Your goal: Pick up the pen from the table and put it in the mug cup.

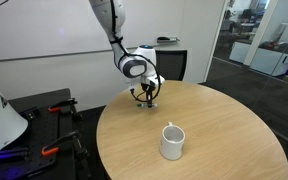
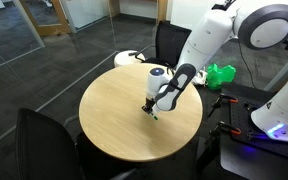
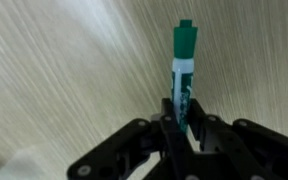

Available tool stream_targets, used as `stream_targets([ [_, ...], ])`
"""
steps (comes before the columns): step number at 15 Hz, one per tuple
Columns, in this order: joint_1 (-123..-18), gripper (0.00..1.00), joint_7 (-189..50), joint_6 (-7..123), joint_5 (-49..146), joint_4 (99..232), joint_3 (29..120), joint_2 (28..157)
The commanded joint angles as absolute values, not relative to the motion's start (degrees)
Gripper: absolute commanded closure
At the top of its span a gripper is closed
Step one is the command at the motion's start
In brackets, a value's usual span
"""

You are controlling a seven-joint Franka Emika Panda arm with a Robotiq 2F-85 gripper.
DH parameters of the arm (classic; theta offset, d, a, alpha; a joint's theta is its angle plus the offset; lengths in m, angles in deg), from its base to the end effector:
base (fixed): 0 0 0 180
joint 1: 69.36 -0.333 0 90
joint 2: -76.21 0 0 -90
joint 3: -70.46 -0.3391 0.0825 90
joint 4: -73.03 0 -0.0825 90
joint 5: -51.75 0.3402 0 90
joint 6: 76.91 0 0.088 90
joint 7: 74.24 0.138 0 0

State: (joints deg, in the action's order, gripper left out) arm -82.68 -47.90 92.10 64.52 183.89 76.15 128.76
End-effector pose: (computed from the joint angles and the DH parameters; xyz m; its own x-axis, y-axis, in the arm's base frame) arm 0.5933 0.0665 0.0454 0.8717 -0.4788 0.1043 -0.4777 -0.8777 -0.0367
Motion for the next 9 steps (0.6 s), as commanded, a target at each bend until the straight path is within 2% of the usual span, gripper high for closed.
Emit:
stream_targets([
  [1, -87.8, 0.95, -42.6, 91.09, 65.69, 187.86, 81.22, 123.59],
  [9, -104.2, 0.95, -21.3, 89.84, 62.67, 193.22, 99.71, 120.37],
])
